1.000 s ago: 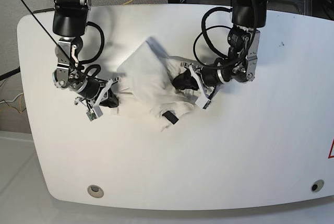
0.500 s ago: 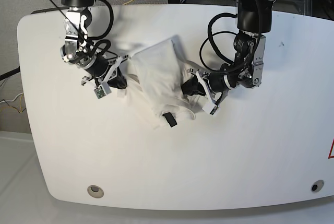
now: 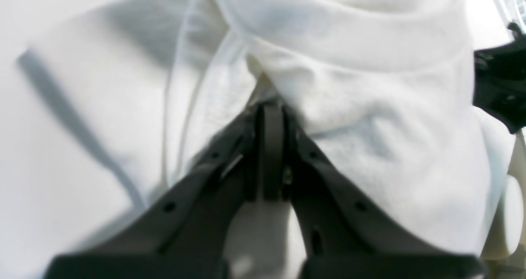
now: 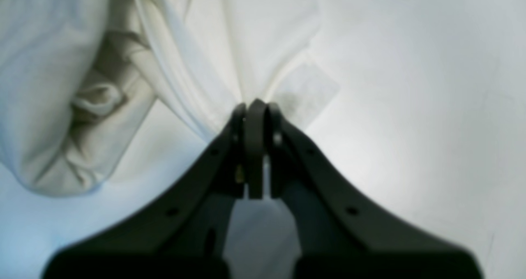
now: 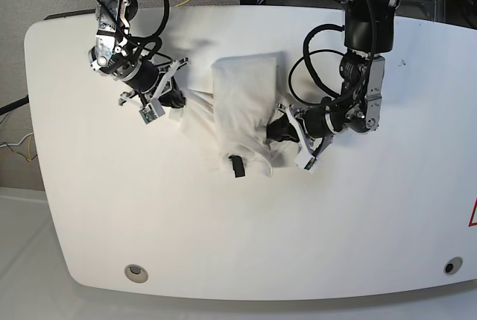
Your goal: Fold the T-shirt properly
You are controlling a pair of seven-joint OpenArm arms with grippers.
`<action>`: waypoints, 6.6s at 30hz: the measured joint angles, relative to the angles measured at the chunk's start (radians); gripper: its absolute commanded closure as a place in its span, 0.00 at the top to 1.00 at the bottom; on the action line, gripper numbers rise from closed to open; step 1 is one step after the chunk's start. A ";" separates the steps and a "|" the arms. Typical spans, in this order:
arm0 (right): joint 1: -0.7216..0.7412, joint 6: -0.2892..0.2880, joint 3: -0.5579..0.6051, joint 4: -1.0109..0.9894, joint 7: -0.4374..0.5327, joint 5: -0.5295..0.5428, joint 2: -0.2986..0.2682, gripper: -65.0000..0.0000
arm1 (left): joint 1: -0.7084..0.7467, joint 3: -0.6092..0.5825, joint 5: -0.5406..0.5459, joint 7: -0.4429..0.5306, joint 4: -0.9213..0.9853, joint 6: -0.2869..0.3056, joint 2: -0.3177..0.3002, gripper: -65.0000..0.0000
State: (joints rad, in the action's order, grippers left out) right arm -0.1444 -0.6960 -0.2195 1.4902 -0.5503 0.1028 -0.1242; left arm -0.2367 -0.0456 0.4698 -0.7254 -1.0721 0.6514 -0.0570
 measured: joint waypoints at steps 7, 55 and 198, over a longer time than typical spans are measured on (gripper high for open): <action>-0.021 -0.001 -0.002 0.020 -0.003 0.002 0.003 0.00 | -0.031 -0.005 -0.018 -0.019 0.003 -0.001 -0.014 0.02; 0.093 0.005 0.000 0.248 -0.307 -0.100 0.035 0.80 | -0.032 0.114 -0.055 -0.172 -0.210 0.044 -0.031 0.02; 0.082 0.326 -0.946 -1.466 0.792 -1.226 0.071 0.80 | 0.285 0.753 -1.181 0.821 0.914 -0.078 -0.002 0.02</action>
State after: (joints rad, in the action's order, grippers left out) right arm -0.0624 -0.3702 -1.1660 0.0246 0.2417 -1.1236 -0.0536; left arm 0.0479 0.7078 -0.7116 0.0952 -0.1577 0.5732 -0.0586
